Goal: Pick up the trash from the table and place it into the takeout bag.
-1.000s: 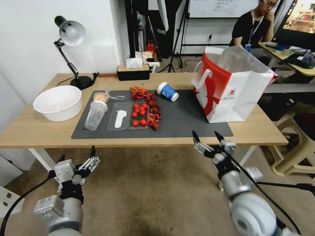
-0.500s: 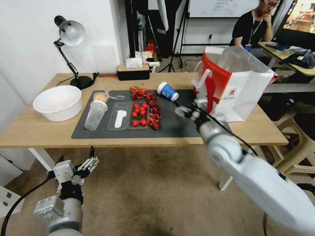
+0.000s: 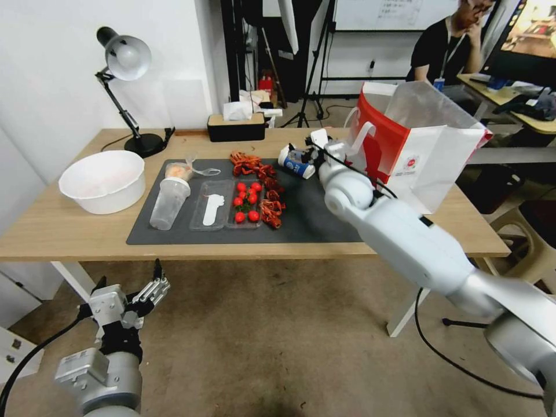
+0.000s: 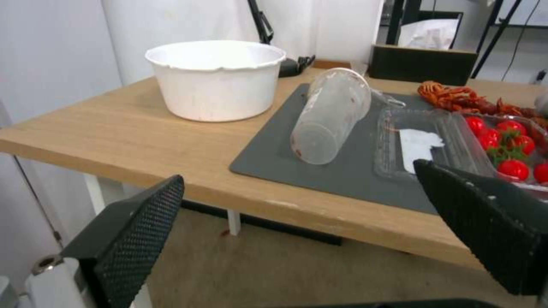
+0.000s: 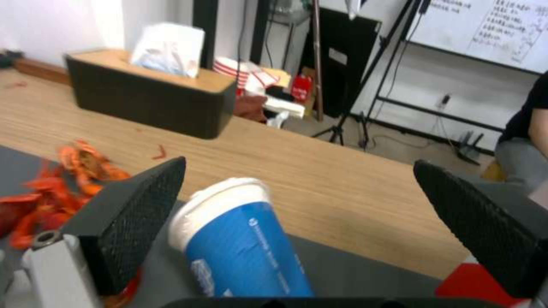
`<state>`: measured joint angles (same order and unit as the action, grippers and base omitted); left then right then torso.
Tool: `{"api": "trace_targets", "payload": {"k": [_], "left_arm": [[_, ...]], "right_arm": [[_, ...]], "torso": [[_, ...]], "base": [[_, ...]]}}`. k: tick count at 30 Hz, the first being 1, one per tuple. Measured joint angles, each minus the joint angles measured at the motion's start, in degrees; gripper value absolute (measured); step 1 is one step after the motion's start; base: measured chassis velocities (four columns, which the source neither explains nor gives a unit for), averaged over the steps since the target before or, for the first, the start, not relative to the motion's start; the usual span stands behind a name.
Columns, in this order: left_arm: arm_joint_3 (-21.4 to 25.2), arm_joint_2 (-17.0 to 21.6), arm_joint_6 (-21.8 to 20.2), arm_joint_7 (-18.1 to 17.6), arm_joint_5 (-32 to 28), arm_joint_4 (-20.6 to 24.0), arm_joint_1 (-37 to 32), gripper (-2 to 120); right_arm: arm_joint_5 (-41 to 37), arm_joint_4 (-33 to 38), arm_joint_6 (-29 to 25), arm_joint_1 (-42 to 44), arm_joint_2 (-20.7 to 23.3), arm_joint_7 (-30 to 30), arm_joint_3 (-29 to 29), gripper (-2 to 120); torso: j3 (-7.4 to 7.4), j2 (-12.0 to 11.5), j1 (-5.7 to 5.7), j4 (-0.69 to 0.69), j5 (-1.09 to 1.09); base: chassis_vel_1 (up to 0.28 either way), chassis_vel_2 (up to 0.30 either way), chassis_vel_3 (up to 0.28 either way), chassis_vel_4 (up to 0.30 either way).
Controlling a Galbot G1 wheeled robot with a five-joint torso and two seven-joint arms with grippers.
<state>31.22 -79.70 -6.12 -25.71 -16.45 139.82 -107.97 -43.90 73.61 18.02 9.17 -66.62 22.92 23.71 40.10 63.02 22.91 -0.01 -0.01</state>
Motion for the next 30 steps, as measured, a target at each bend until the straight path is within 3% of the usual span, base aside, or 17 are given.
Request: {"api": "trace_targets", "payload": {"k": [2,4,5,14,30], "left_arm": [[-0.06,-0.19,0.02,-0.02,0.05,0.14,0.06,100],[-0.13,-0.19,0.02,-0.02,0.09,0.14,0.06,100],[-0.41,-0.17,0.02,-0.03,0.28,0.14,0.05,100],[-0.84,-0.3,0.03,-0.05,0.47,-0.24,0.41,100],[-1.29,-0.53,0.21,-0.12,0.72,-0.34,0.57,100]], "right_arm": [[0.58,-6.52,0.28,-2.03,-2.53,-2.64,0.39,100],[0.62,-7.8,0.34,-2.34,-2.94,-3.66,0.4,100],[0.89,-11.34,0.4,-3.06,-3.94,-6.92,0.4,100],[4.65,-19.03,-1.07,-3.43,-4.8,-18.02,0.16,100],[4.01,-20.6,1.13,-3.34,-5.33,-19.92,0.02,100]], "torso": [[0.0,0.0,0.01,0.02,0.01],[0.0,0.0,0.01,0.02,0.01],[0.0,0.0,0.01,0.02,0.01],[0.01,0.0,0.0,0.01,0.01],[0.0,0.0,0.01,0.01,0.01]], "base": [[0.0,0.0,0.0,0.0],[0.0,0.0,0.0,0.0],[0.0,0.0,0.0,0.0],[0.0,0.0,0.0,0.0],[0.0,0.0,0.0,0.0]]}}
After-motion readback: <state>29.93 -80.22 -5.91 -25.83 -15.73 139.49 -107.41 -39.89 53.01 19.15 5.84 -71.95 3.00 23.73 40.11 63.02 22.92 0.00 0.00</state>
